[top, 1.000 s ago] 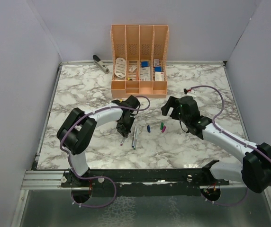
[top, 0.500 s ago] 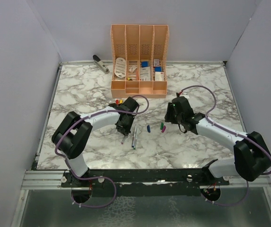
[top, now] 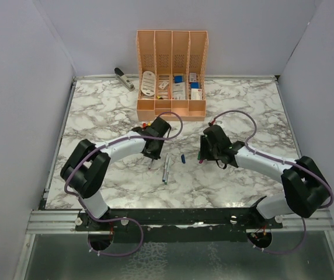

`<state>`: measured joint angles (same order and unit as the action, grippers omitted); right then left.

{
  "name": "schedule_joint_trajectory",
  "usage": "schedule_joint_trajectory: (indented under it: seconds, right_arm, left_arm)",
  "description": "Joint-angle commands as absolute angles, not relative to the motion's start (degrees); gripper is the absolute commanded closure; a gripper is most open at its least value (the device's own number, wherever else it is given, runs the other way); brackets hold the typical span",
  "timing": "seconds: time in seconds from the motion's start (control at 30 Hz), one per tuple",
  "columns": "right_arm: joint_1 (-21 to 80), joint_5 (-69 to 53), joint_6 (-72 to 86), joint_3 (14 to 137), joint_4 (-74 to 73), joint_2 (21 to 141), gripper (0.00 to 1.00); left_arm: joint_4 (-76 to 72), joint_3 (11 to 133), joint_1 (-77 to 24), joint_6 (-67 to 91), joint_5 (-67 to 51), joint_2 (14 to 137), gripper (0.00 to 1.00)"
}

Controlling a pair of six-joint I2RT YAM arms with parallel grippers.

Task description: Insert the pens into the pen caps

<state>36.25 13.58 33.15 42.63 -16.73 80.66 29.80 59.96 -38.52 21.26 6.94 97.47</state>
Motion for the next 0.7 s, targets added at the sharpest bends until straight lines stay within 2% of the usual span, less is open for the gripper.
schedule_joint_trajectory:
  seconds: [0.0, 0.67]
  right_arm:
    - [37.94, 12.4, 34.23, 43.07, -19.08, 82.68, 0.49]
    - [39.37, 12.88, 34.03, 45.08, -18.84, 89.09, 0.49]
  left_arm:
    - [30.39, 60.86, -37.52, 21.18, 10.24, 92.44, 1.0]
    - [30.58, 63.23, -34.45, 20.66, 9.63, 88.83, 1.0]
